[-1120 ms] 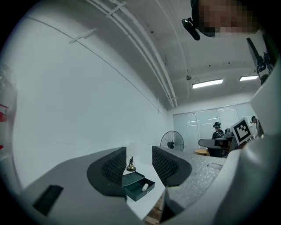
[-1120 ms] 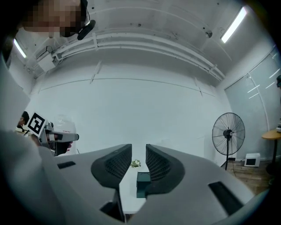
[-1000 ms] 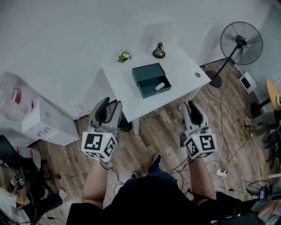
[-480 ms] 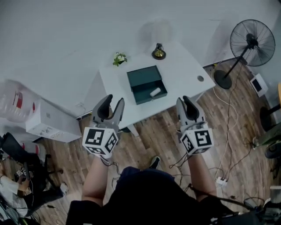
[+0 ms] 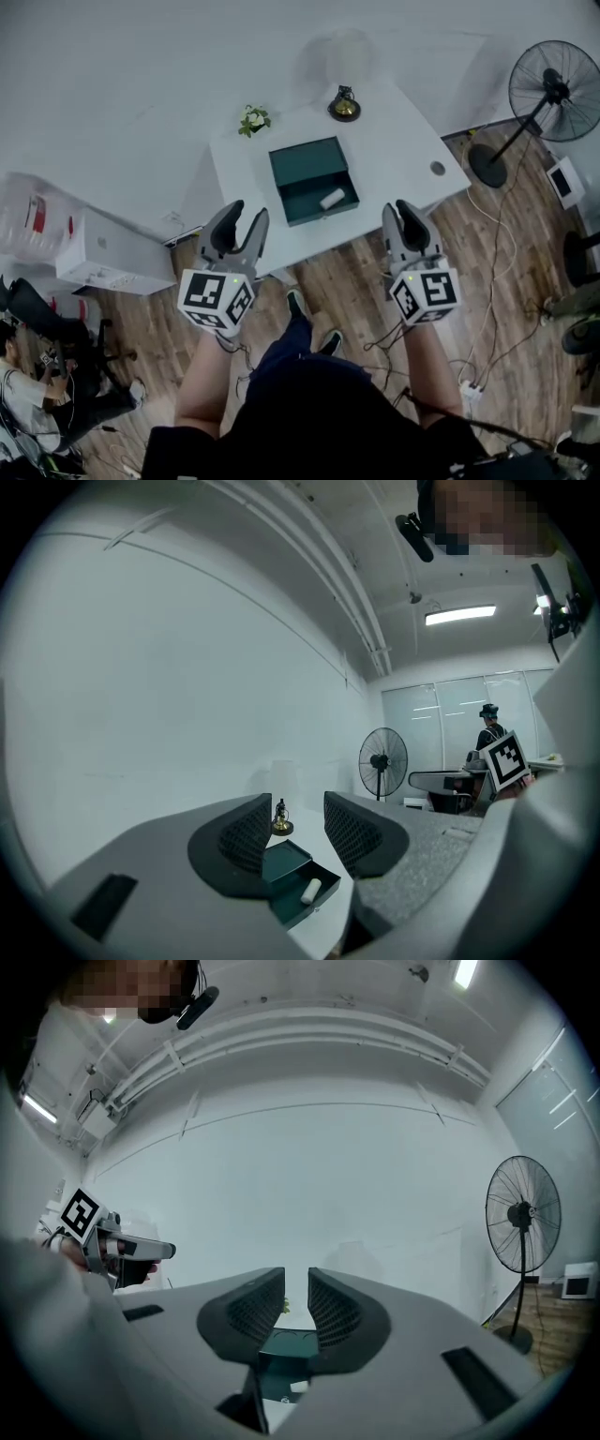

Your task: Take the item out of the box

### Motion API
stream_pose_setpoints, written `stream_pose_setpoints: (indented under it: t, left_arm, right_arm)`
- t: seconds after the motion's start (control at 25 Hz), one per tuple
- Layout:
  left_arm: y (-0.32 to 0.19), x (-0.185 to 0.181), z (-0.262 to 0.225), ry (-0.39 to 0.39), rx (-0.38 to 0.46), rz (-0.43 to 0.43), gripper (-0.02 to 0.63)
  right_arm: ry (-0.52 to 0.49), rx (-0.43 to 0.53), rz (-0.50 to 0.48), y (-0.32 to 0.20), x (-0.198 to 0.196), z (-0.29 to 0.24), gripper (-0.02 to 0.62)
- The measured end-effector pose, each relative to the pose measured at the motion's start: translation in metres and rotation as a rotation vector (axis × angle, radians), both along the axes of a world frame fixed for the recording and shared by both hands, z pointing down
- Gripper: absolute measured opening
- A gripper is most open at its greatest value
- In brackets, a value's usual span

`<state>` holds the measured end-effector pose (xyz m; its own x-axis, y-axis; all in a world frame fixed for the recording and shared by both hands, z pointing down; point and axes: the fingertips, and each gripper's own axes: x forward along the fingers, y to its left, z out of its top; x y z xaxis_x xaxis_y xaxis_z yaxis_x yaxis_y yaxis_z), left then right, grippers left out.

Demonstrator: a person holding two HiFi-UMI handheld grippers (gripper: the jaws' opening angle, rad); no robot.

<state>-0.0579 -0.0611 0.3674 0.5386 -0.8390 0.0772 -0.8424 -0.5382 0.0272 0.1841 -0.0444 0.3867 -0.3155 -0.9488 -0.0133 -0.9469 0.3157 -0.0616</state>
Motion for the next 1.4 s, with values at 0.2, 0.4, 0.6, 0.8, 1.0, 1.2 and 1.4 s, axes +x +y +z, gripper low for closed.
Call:
stream_pose_setpoints:
  t: [0.2, 0.4, 0.6, 0.8, 1.0, 1.2, 1.4]
  left_arm:
    - [-0.044, 0.0, 0.012, 0.043, -0.012, 0.007, 0.173]
    - [-0.096, 0.0, 0.02, 0.085, -0.029, 0.038, 0.173]
    - [-0.143, -0.023, 0.04, 0.112, -0.066, 0.031, 0.173]
    - [-0.174, -0.05, 0.068, 0.126, -0.111, 0.022, 0.173]
    - [-0.19, -0.068, 0.103, 0.12, -0.185, -0.008, 0.172]
    - [-0.199, -0.076, 0.122, 0.109, -0.222, -0.062, 0.172]
    - [-0.206, -0.077, 0.136, 0.092, -0.261, -0.138, 0.172]
  right_arm:
    - [0.063, -0.008, -0.013, -0.034, -0.003, 0.004, 0.083]
    - [0.236, -0.046, -0.082, -0.077, -0.02, 0.015, 0.091]
    - [0.335, -0.166, -0.124, -0.118, -0.041, 0.045, 0.095]
    - [0.499, -0.203, -0.166, -0.153, -0.059, 0.077, 0.097]
    - [0.706, -0.223, -0.241, -0.175, -0.078, 0.112, 0.095]
    - [0.974, -0.299, -0.457, -0.186, -0.089, 0.181, 0.1]
    - [1.019, -0.364, -0.655, -0.197, -0.099, 0.229, 0.107]
